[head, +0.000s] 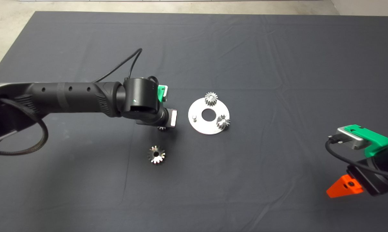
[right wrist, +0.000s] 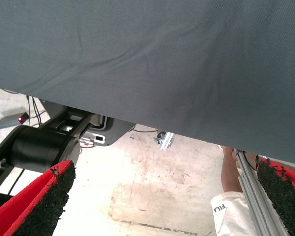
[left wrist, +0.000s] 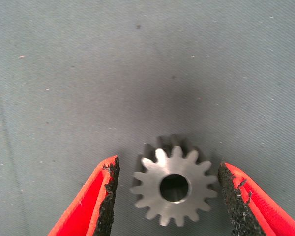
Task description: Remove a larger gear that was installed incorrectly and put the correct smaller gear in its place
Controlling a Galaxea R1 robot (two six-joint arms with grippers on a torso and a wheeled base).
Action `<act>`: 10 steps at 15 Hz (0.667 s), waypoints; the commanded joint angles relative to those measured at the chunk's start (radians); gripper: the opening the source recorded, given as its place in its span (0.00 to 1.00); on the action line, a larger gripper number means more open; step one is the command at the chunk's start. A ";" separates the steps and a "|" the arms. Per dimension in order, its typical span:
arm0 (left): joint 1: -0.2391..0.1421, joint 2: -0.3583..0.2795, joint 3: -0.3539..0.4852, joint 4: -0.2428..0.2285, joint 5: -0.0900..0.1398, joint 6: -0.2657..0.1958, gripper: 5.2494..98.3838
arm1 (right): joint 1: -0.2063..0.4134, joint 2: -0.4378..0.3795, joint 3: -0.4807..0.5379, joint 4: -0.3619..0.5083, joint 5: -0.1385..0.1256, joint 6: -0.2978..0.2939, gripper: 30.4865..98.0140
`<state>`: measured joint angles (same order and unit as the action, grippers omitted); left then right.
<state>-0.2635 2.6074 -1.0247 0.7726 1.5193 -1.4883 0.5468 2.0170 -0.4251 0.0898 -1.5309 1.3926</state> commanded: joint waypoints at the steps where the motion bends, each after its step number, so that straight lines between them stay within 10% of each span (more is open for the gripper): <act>1: -0.011 0.032 0.005 0.007 0.053 -0.006 0.49 | 0.021 0.000 0.005 0.038 -0.103 -0.003 1.00; 10: -0.011 0.020 0.016 0.007 0.055 -0.020 0.49 | 0.021 -0.004 0.007 0.039 -0.103 -0.003 1.00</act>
<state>-0.2634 2.6319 -1.0247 0.7729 1.5260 -1.5032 0.5468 2.0170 -0.4251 0.0898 -1.5309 1.3926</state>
